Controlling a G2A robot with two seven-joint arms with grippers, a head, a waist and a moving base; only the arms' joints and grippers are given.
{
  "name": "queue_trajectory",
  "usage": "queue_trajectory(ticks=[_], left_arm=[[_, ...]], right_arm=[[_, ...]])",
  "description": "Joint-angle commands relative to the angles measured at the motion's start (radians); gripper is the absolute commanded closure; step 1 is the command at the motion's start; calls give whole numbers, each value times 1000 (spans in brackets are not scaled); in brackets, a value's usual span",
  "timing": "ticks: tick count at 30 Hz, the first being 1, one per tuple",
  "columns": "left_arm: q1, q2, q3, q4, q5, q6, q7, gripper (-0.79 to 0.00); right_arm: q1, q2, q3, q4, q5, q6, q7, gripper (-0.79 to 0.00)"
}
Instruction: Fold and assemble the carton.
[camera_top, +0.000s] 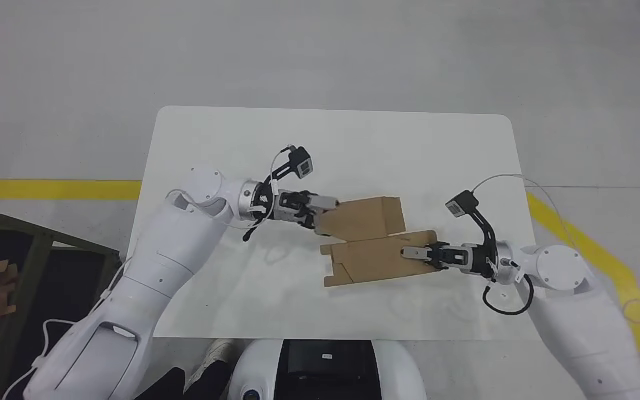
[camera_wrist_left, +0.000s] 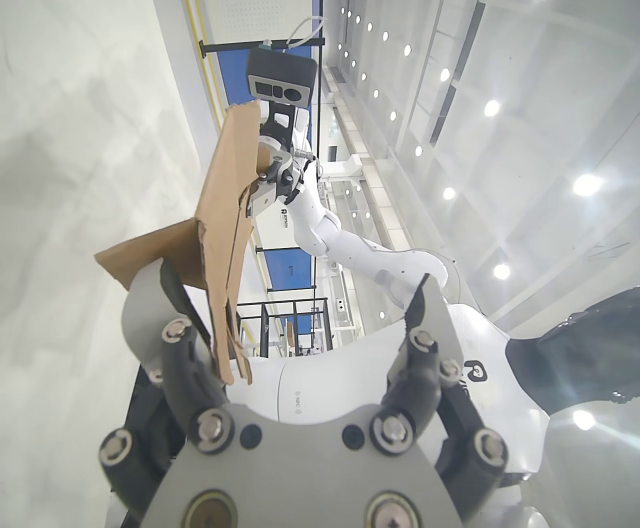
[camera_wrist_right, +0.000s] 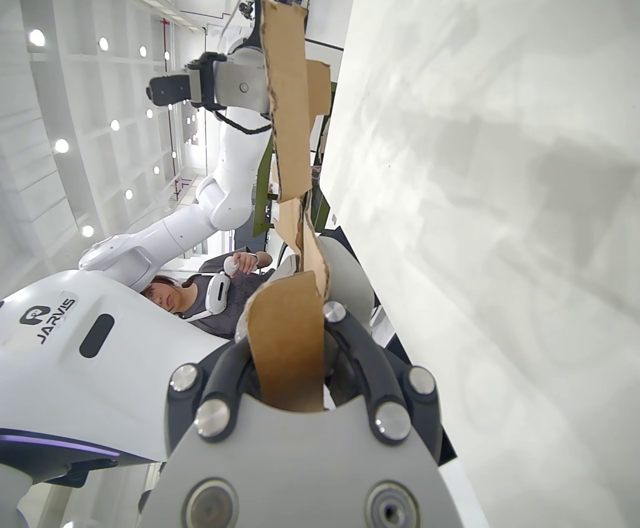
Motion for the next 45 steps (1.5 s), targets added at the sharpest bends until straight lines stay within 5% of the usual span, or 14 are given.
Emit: queue_trajectory(ticks=[1, 17, 24, 30, 31, 32, 45], left_arm=[[0, -1, 2, 5, 9, 5, 1, -443], [-4, 2, 15, 17, 114, 53, 0, -222], [-2, 2, 17, 13, 133, 63, 7, 0], [-1, 1, 16, 9, 140, 66, 11, 0], [0, 1, 15, 8, 139, 65, 13, 0], [0, 1, 13, 6, 138, 64, 16, 0], [15, 6, -4, -47, 134, 42, -19, 0]], right_arm=[[0, 0, -1, 0, -1, 1, 2, 0], [2, 0, 0, 4, -9, 7, 13, 0], [2, 1, 7, 7, -14, 10, 10, 0], [-3, 2, 11, 7, -9, 15, 8, 0], [-4, 2, 14, 9, -6, 16, 8, -443], [-5, 3, 19, 15, -5, 17, 9, -785], [-36, 21, 162, 19, -12, -61, -66, -785]])
